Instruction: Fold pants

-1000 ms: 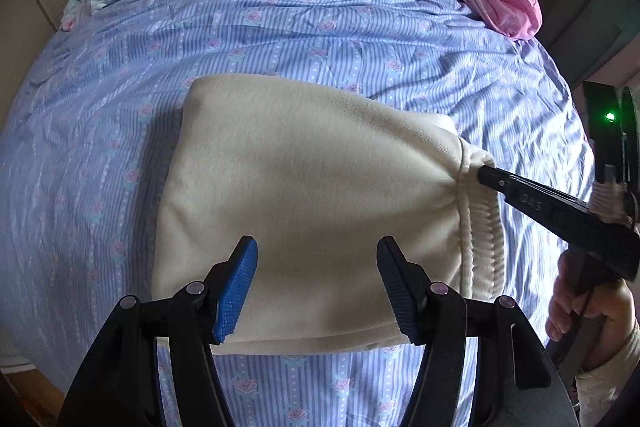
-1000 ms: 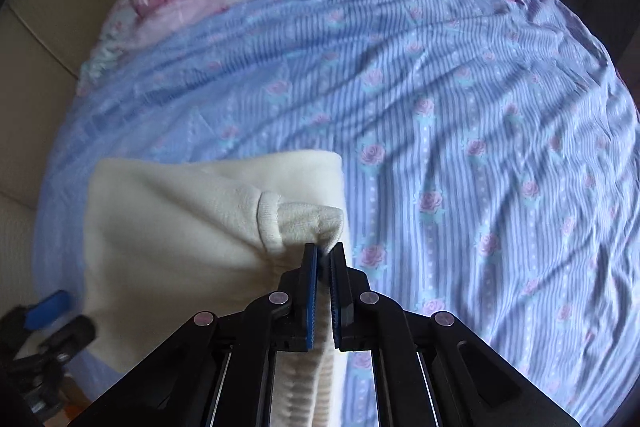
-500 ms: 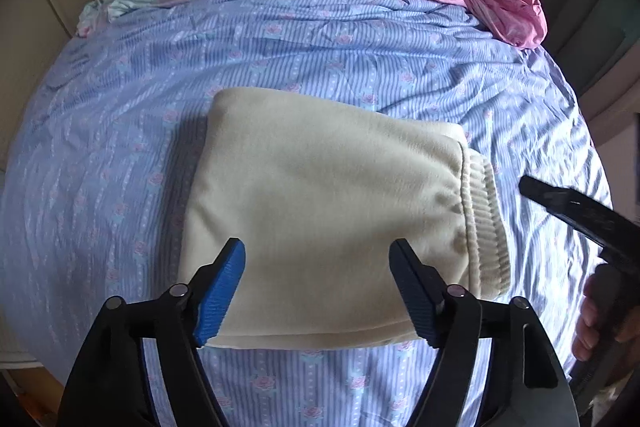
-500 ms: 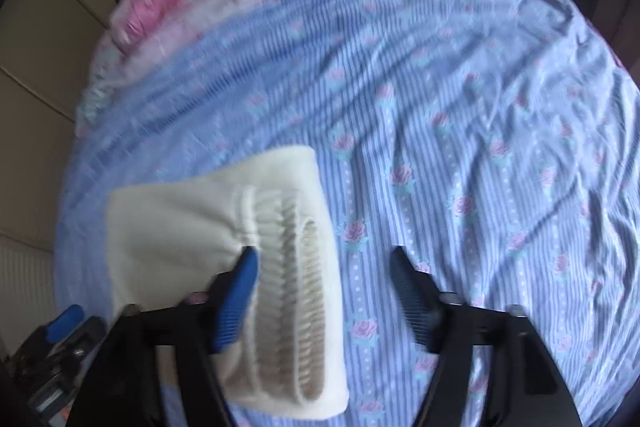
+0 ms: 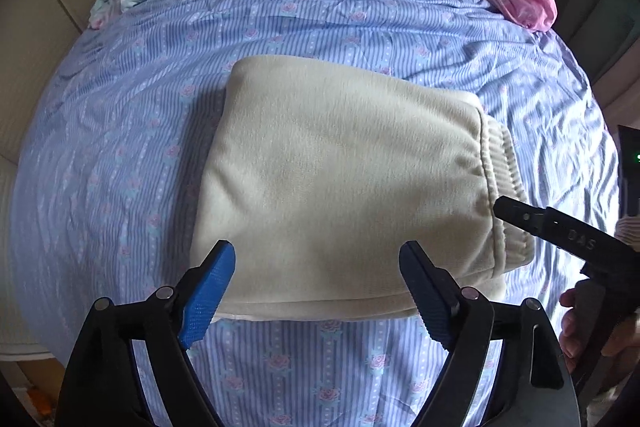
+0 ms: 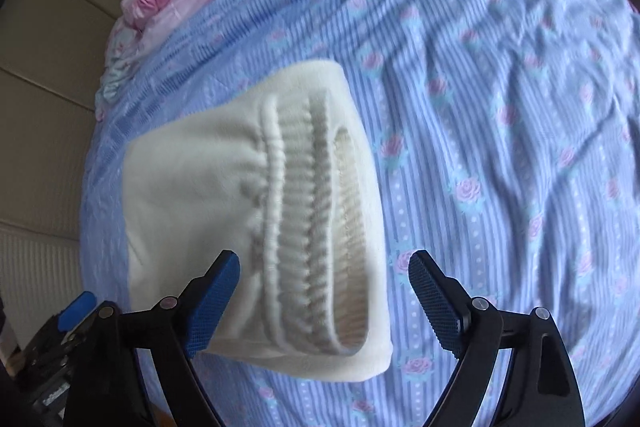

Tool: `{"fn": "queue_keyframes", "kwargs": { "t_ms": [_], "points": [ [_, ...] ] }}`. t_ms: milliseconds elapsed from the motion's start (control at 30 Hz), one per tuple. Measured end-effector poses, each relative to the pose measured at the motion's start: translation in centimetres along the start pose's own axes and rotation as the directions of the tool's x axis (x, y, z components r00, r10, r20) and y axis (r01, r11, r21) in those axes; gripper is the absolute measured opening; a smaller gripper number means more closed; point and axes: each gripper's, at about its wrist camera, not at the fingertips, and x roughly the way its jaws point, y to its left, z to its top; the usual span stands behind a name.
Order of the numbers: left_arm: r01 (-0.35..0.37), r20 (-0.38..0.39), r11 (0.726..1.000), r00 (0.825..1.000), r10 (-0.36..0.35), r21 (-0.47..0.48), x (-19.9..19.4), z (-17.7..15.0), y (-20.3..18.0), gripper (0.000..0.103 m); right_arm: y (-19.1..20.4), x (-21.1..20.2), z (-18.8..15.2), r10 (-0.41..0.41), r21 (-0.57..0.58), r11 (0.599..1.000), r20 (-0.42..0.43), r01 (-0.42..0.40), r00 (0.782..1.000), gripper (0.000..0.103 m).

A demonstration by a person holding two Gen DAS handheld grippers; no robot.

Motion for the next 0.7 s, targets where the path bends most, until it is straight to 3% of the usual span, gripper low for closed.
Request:
{"fn": "queue_keyframes", "kwargs": {
  "t_ms": [267, 433, 533, 567, 633, 700],
  "points": [
    [-0.01, -0.019, 1.0, 1.0, 0.01, 0.015, 0.9, 0.0, -0.6, 0.084, -3.0, 3.6, -0.3, 0.101, 0.107, 0.99, -0.066, -0.094, 0.993, 0.088],
    [-0.009, -0.033, 1.0, 0.999, 0.01, 0.017, 1.4, 0.1, -0.6, 0.084, -5.4, 5.9, -1.1, 0.225, 0.254, 0.947, -0.094, -0.195, 0.97, 0.091],
    [-0.011, -0.041, 1.0, 0.999, 0.011, -0.005, 1.7, 0.1, 0.2, 0.084, -5.5, 6.0, -1.6, 0.243, 0.267, 0.94, -0.089, -0.212, 0.966, 0.09],
    [-0.013, -0.043, 1.0, 0.999, 0.012, -0.012, 1.8, 0.2, 0.4, 0.084, -5.5, 6.0, -1.6, 0.242, 0.266, 0.94, -0.089, -0.212, 0.966, 0.088],
    [-0.013, -0.05, 0.999, 0.999, 0.011, -0.036, 2.0, 0.3, 1.2, 0.084, -5.5, 6.1, -1.7, 0.274, 0.287, 0.928, -0.091, -0.238, 0.957, 0.064],
    [-0.013, -0.056, 0.998, 0.998, 0.01, -0.058, 2.3, 0.4, 2.0, 0.084, -5.4, 5.9, -1.8, 0.302, 0.317, 0.912, -0.091, -0.26, 0.949, 0.058]
  ]
}}
